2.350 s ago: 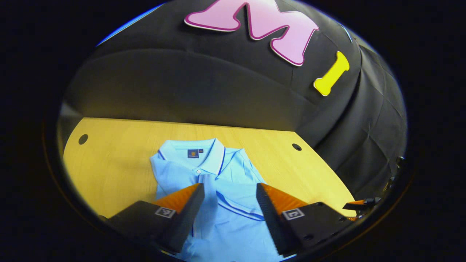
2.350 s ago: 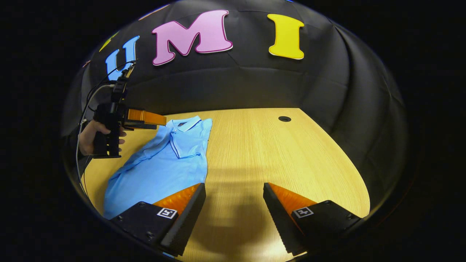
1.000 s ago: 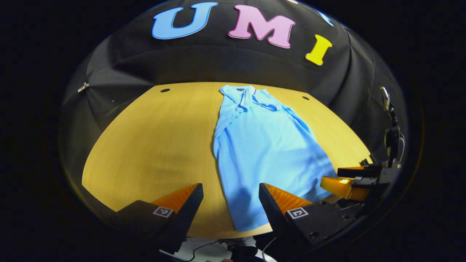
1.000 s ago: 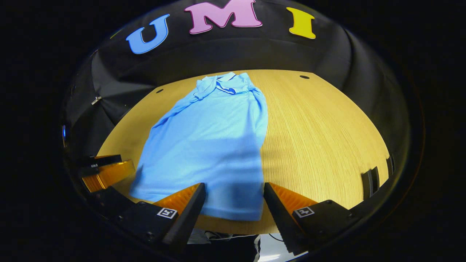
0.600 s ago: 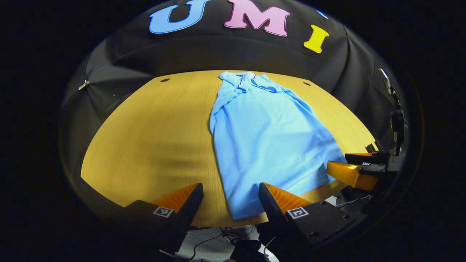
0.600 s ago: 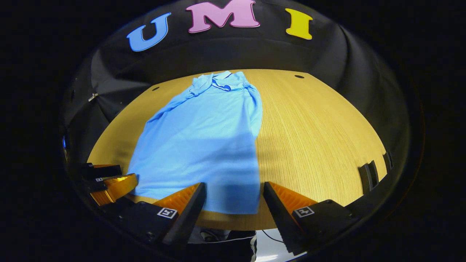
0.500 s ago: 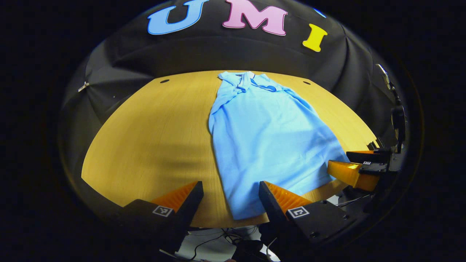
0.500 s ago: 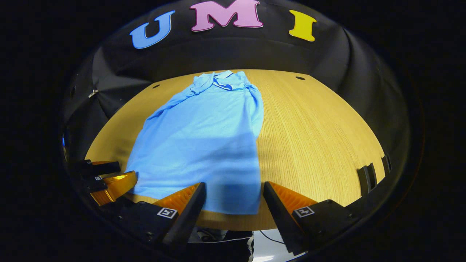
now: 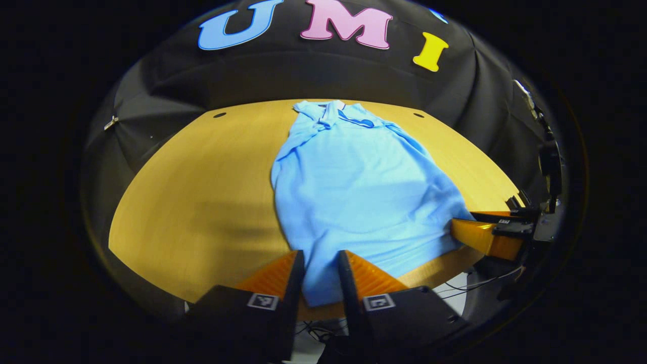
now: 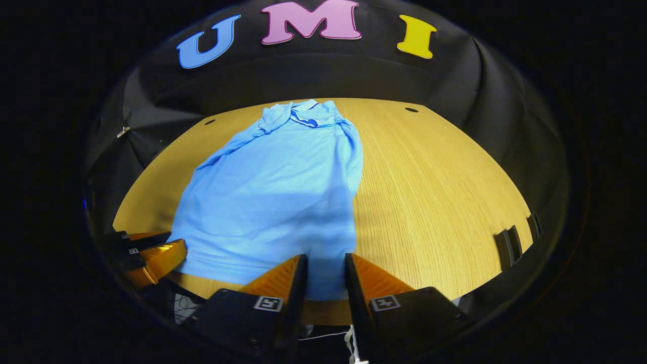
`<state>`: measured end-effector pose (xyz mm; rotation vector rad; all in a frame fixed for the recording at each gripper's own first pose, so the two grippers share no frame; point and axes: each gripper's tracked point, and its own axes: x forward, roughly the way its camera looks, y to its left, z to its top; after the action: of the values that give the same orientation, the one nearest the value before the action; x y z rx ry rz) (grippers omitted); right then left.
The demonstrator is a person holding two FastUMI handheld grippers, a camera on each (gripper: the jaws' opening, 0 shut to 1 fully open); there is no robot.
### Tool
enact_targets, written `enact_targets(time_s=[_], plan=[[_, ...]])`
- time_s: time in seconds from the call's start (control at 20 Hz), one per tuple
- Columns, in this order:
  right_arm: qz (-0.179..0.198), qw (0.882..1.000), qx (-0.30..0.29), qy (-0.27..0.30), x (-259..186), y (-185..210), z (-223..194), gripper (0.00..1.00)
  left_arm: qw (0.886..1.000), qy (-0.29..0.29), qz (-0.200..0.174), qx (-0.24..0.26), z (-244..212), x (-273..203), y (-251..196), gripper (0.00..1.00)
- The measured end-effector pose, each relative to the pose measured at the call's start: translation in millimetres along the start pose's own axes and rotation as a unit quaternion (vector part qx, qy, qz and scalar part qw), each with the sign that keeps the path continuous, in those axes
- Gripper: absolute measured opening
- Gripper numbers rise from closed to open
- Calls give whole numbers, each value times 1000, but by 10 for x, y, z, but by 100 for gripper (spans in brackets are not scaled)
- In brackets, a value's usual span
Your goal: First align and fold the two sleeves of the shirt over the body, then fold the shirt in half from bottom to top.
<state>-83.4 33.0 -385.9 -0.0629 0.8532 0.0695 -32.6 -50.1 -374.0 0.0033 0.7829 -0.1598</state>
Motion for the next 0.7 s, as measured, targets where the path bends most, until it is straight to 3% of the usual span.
enact_targets(time_s=[0.1, 0.2, 0.4, 0.7], plan=[[-1, 1000, 8, 1, 17, 12, 8, 12, 1000, -4, -10, -14, 24, 13, -58, 21], [8, 1000, 11, -2, 18, 66, 19, 7, 1000, -1, -11, -28, 35, 31, -60, 7], [46, 998, 30, 7, 57, 125, 35, 5, 1000, 3, -11, -18, 43, 30, -68, 7], [48, 999, 11, 17, 59, 122, 56, 5, 1000, 10, -1, -6, 81, 36, -70, 6]])
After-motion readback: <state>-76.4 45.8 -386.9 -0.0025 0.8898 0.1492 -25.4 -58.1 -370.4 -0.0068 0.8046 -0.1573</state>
